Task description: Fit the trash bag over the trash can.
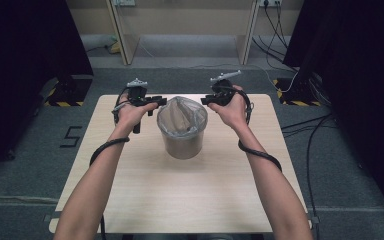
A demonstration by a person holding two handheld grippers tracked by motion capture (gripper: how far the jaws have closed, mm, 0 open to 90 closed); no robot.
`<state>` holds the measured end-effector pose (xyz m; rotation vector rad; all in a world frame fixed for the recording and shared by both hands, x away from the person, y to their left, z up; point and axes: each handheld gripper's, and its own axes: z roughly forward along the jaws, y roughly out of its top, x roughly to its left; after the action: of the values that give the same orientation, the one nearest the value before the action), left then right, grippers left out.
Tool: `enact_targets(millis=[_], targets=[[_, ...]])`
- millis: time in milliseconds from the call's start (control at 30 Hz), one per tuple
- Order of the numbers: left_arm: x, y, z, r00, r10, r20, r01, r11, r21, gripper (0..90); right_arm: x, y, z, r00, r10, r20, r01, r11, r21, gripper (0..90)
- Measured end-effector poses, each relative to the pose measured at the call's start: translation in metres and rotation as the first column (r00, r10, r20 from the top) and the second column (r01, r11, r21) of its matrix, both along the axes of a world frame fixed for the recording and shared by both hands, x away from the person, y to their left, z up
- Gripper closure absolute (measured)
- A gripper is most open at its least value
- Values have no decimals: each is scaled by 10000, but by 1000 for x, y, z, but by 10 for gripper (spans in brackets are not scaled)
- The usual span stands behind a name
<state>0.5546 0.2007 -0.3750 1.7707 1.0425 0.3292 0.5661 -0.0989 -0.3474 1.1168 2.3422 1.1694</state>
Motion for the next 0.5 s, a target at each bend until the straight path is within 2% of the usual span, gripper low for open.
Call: enact_targets(millis=[233, 400, 500], targets=[[3, -8, -1, 9999, -156, -42, 157, 9996, 253, 778, 6, 11, -9, 9995, 249, -214, -253, 9994, -214, 704], [4, -12, 0, 9996, -256, 71, 253, 9987, 443, 853, 9, 15, -11, 9989, 389, -258, -392, 9991, -134, 851], [5, -14, 0, 9996, -251, 108, 245, 9982, 542, 884, 10, 15, -12, 9987, 424, -266, -426, 9991, -65, 900]])
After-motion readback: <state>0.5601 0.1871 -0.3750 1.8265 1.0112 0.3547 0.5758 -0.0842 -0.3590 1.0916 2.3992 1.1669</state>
